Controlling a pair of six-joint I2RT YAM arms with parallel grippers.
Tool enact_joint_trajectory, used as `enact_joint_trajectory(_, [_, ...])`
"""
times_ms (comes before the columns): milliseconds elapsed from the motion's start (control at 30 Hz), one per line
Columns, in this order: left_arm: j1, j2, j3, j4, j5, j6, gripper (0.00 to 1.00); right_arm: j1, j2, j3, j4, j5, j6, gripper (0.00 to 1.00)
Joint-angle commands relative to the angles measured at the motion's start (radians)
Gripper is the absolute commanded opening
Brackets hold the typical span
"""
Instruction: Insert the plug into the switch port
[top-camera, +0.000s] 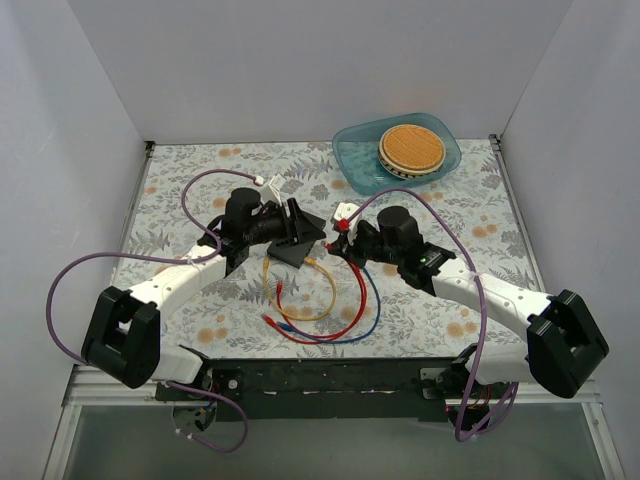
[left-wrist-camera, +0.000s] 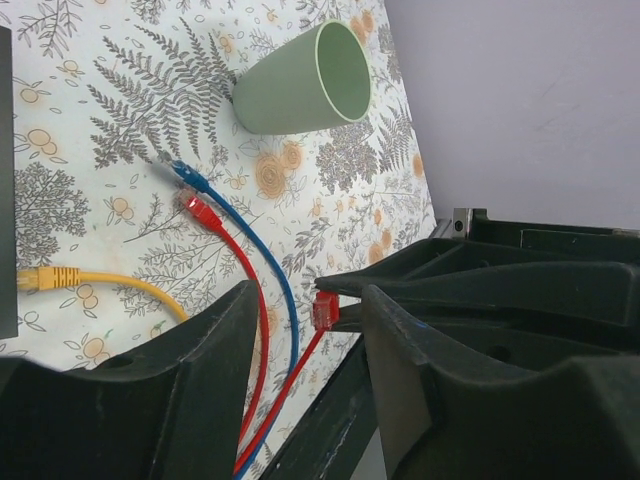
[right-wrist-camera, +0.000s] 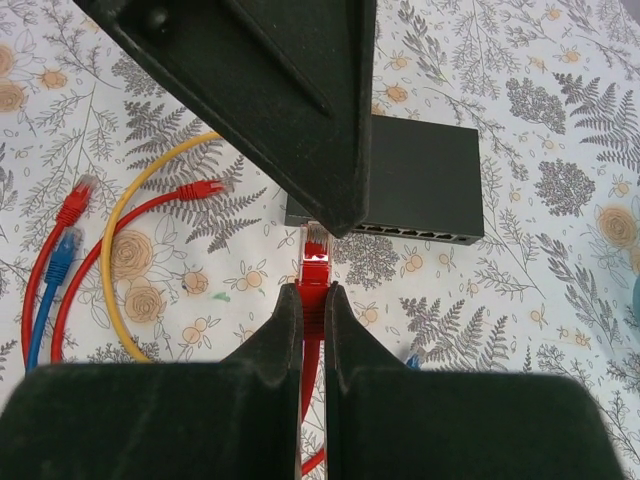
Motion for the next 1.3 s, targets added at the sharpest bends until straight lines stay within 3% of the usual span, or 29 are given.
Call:
enact_joint_trajectory(0, [-0.019,0.0,0.044,0.005,-0.012,0.02,0.44,-0.001,-0.01,0.052,0.021,-0.045,0.001,0.01])
enact_joint_trajectory(233, [-0.022,-0.101,-0.016,0.048,-0.095,0.033,0.47,-0.006,0.016,0.101,-0.062,-0.15,-0.011,0.01])
enact_joint_trajectory(400, [-0.021,-0.233,-0.097,0.146,-0.106,0.049,0.48,-0.026,0.037,0.15,-0.117,-0.311,-0.017,0.01])
enact_joint_trajectory(600, [-0.021,-0.29,-0.143,0.22,-0.034,0.095,0.48,-0.069,0.045,0.172,-0.144,-0.485,-0.008,0.01])
enact_joint_trajectory(933, [-0.027,-0.302,-0.192,0.312,0.132,0.145,0.34,-0.128,0.053,0.204,-0.14,-0.729,0.032,0.01])
enact_joint_trajectory(1267, [-0.065,-0.319,-0.2,0.33,0.184,0.189,0.32,-0.136,0.045,0.213,-0.133,-0.757,0.054,0.01])
